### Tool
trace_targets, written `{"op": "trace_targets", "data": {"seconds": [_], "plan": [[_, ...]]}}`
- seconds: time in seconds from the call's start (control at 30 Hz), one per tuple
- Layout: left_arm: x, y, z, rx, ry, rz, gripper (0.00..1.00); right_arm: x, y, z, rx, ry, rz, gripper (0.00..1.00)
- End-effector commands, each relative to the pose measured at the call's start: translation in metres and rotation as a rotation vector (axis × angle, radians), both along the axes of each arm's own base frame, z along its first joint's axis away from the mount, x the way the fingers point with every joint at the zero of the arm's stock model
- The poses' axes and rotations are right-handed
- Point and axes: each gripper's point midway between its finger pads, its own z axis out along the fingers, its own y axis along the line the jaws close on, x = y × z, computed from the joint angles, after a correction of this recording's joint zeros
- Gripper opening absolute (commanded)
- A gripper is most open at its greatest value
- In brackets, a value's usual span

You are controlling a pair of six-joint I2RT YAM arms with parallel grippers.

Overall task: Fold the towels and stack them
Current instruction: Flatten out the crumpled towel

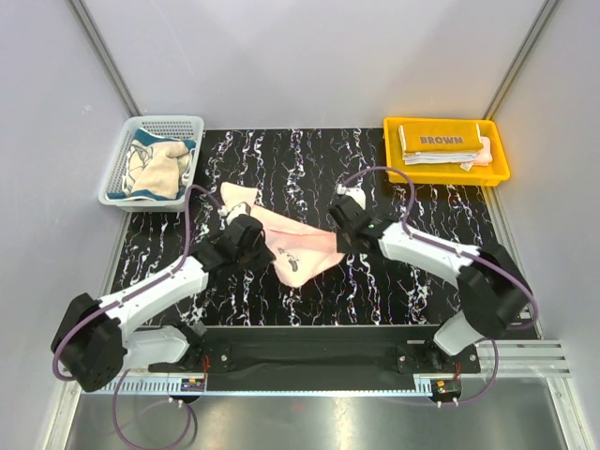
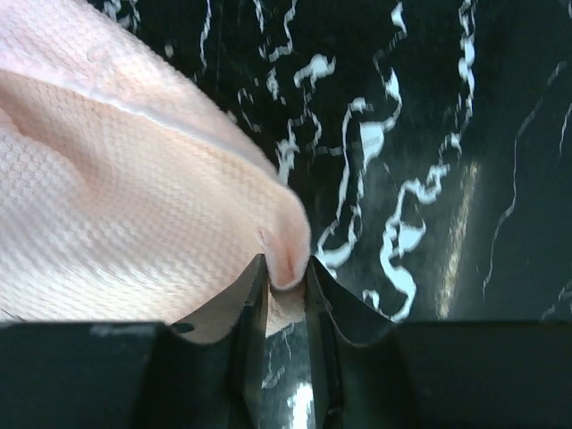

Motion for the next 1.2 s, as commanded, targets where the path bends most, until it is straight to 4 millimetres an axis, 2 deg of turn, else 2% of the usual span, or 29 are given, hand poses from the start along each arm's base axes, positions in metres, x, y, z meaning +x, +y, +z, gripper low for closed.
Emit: {"op": "trace_targets", "data": {"seconds": [0.0,0.03,0.07,0.1,0.17,0.23,0.27,0.33,0.37,0.47,0.53,0.57,0.6,0.63,0.67,0.7,0.73,0.77,0.8,0.83,0.87,0.9,0.93,0.97,1.03,1.07,1.1,1.13,1.17], "plan": [[-0.017,0.003,0.010,-0.039,0.035,-0.016,0.00,-0.031,-0.006,0.004,0.093,0.033,-0.019,0.26],[-0.026,0.007,0.000,-0.038,0.065,-0.015,0.00,-0.038,-0.008,0.002,0.112,0.042,-0.018,0.24],[-0.034,0.008,-0.005,-0.048,0.091,-0.019,0.00,-0.053,-0.018,-0.011,0.117,0.079,-0.040,0.22],[-0.044,0.012,-0.011,-0.065,0.114,-0.010,0.00,-0.061,-0.018,-0.004,0.165,0.074,-0.039,0.19],[-0.057,0.014,-0.018,-0.082,0.152,-0.017,0.00,-0.083,-0.022,-0.016,0.205,0.117,-0.032,0.19],[-0.073,0.017,-0.031,-0.095,0.197,-0.024,0.00,-0.098,-0.019,-0.008,0.273,0.125,-0.007,0.25],[-0.080,0.016,-0.035,-0.107,0.221,-0.035,0.03,-0.107,-0.018,-0.012,0.285,0.137,0.004,0.30],[-0.092,0.017,-0.043,-0.113,0.254,-0.046,0.11,-0.115,-0.020,-0.004,0.314,0.119,0.016,0.42],[-0.095,0.017,-0.044,-0.116,0.260,-0.051,0.24,-0.116,-0.022,-0.001,0.322,0.108,0.013,0.44],[-0.097,0.018,-0.039,-0.108,0.247,-0.068,0.36,-0.101,-0.029,0.026,0.327,-0.012,-0.008,0.52],[-0.092,0.019,-0.026,-0.093,0.220,-0.074,0.38,-0.087,-0.027,0.037,0.312,-0.074,-0.006,0.55],[-0.086,0.024,-0.022,-0.058,0.192,-0.072,0.38,-0.073,-0.018,0.054,0.321,-0.127,0.022,0.55],[-0.074,0.023,-0.004,-0.050,0.141,-0.061,0.40,-0.065,-0.010,0.045,0.280,-0.108,0.038,0.54],[-0.071,0.030,0.000,-0.009,0.134,-0.046,0.41,-0.048,0.007,0.068,0.308,-0.155,0.057,0.52],[-0.059,0.037,0.004,0.041,0.100,-0.026,0.41,-0.039,0.016,0.072,0.283,-0.166,0.097,0.46],[-0.042,0.040,0.019,0.037,0.062,0.008,0.41,-0.029,0.028,0.056,0.243,-0.128,0.117,0.45],[-0.028,0.040,0.029,0.031,0.022,0.021,0.41,-0.019,0.039,0.060,0.243,-0.141,0.140,0.45],[-0.014,0.046,0.026,0.085,0.009,0.040,0.41,0.001,0.058,0.082,0.267,-0.199,0.172,0.45],[0.012,0.046,0.048,0.073,-0.057,0.072,0.41,0.016,0.064,0.063,0.232,-0.161,0.166,0.43],[0.025,0.047,0.054,0.096,-0.082,0.071,0.40,0.035,0.076,0.081,0.256,-0.188,0.167,0.41],[0.043,0.060,0.057,0.192,-0.119,0.116,0.40,0.047,0.077,0.080,0.253,-0.184,0.156,0.40],[0.061,0.059,0.062,0.240,-0.123,0.133,0.40,0.059,0.076,0.064,0.239,-0.148,0.133,0.38],[0.077,0.056,0.063,0.266,-0.150,0.120,0.41,0.084,0.061,0.072,0.259,-0.156,0.071,0.37],[0.090,0.060,0.063,0.340,-0.166,0.112,0.41,0.095,0.055,0.070,0.283,-0.136,0.026,0.35],[0.123,0.052,0.056,0.413,-0.147,0.088,0.43,0.111,0.043,0.061,0.325,-0.101,-0.018,0.32],[0.143,0.046,0.074,0.436,-0.186,0.071,0.43,0.120,0.032,0.060,0.338,-0.098,-0.053,0.33],[0.153,0.044,0.047,0.506,-0.124,0.043,0.43,0.122,0.027,0.060,0.336,-0.101,-0.064,0.32],[0.162,0.043,0.046,0.548,-0.126,0.015,0.44,0.124,0.019,0.058,0.329,-0.101,-0.078,0.33],[0.181,0.036,0.057,0.549,-0.150,0.015,0.44,0.123,0.017,0.061,0.332,-0.108,-0.079,0.32]]}}
